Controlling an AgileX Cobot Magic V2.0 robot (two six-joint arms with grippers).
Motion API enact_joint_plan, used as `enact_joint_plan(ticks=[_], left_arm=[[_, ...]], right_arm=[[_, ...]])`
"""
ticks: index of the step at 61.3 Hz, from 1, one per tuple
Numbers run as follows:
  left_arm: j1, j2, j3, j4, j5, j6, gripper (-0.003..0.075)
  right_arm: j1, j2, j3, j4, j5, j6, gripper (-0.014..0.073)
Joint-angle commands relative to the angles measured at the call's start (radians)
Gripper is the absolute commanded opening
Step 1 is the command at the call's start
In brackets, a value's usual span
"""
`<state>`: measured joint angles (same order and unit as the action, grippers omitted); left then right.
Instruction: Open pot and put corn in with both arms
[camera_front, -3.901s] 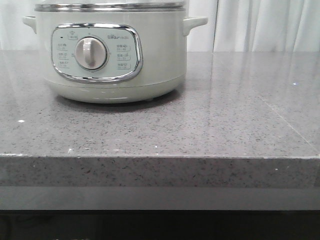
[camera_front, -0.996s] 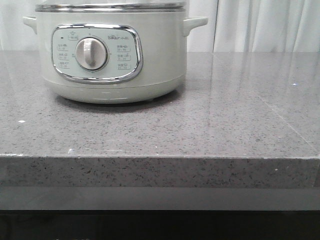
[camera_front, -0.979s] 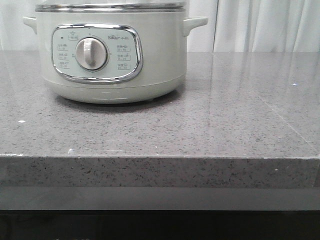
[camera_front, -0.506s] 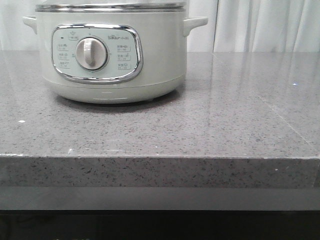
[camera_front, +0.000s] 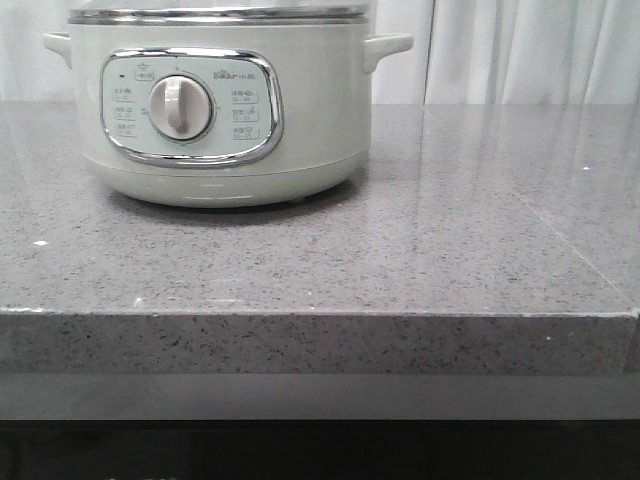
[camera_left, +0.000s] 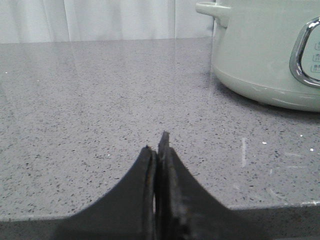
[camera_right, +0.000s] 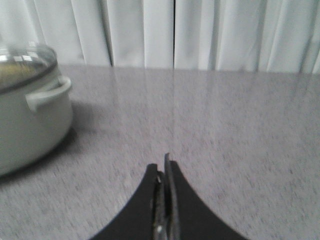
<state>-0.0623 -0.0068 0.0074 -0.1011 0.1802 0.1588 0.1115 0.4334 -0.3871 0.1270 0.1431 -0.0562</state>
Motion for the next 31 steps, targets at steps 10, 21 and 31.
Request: enact_joint_plan(ticks=[10,21,31], left_arm=[[0.002,-0.016,0.012,-0.009,-0.085,-0.005,-0.002],[0.002,-0.016,0.012,-0.009,-0.085,-0.005,-0.002],[0.002,-0.016,0.012,-0.009,-0.085,-0.005,-0.002]], right_arm=[[-0.019,-0.136,0.198,-0.045,-0.081,0.001,-0.012],[-0.071,-0.298,0.335,-0.041,-0.072,0.001,-0.012],[-0.104,-0.404,0.377,-0.041,-0.056,0.001,-0.012]])
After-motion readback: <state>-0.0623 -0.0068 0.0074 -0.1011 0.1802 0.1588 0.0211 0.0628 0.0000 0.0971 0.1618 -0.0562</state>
